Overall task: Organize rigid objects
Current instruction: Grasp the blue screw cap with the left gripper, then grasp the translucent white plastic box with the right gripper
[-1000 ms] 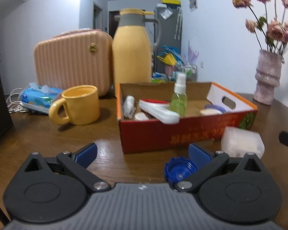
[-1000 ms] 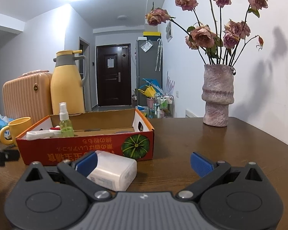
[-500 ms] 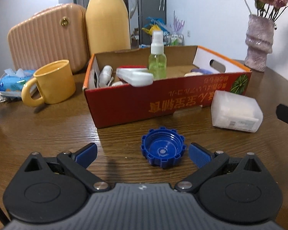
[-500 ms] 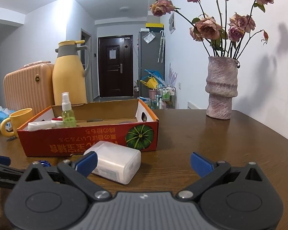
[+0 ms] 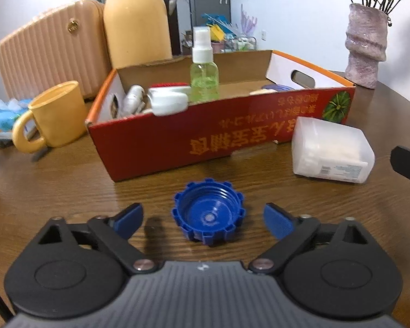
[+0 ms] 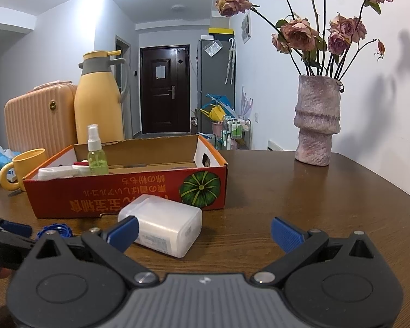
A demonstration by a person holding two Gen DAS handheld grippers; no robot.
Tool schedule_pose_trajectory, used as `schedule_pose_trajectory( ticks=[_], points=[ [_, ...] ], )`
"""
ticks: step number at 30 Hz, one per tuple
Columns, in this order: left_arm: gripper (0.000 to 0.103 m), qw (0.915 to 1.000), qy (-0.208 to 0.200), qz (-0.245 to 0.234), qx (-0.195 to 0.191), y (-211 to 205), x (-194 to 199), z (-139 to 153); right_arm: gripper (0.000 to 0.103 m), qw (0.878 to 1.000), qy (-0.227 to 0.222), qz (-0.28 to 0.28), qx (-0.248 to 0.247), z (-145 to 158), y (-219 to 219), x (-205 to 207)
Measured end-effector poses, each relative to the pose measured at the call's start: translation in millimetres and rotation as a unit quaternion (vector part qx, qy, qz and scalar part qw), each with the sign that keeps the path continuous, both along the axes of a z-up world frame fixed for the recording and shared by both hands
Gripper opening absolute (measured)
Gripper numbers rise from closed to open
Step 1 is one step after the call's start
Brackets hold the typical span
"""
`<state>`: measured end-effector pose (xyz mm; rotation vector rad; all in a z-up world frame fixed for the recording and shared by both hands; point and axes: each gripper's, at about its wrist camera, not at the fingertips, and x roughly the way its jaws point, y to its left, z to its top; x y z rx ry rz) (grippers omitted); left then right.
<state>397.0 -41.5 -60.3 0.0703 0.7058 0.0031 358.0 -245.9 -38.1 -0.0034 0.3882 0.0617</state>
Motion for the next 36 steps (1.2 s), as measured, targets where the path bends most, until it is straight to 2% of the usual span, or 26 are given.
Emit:
schedule_pose_trajectory(
  ticks=[1,3,6,12,19,23,26,36],
  points=[
    [0.081,1.0,0.005,-0.004,-0.005,0,1,-1,0.103,1.0,0.001,0.0,0.0,0,0,0],
    [0.065,0.9997,0.008,-0.01,-0.022,2,1,-1,0.103,1.0,0.003,-0.001,-0.001,-1,0,1],
    [0.053,0.9996,0.004,-0.016,-0.025,0,0,0,0.103,1.0,0.006,-0.002,-0.002,-2,1,2],
    [0.053,0.9992,0.001,-0.019,-0.035,4,-2,5,0.103,1.0,0.013,-0.004,0.003,-4,3,4],
    [0.053,0.9982,-0.034,-0.011,-0.048,16,-13,22,0.103,1.0,0.023,0.001,0.002,-8,16,5],
    [0.053,0.9975,-0.046,-0.017,-0.05,18,-19,29,0.103,0.999,0.036,0.004,0.03,-8,23,8],
    [0.053,0.9973,-0.057,-0.015,-0.043,20,-22,31,0.103,0.999,0.041,0.001,0.031,-10,35,12],
    [0.053,0.9961,-0.074,0.021,-0.042,60,-21,38,0.103,0.998,0.047,-0.035,0.033,-11,60,37]
  ],
)
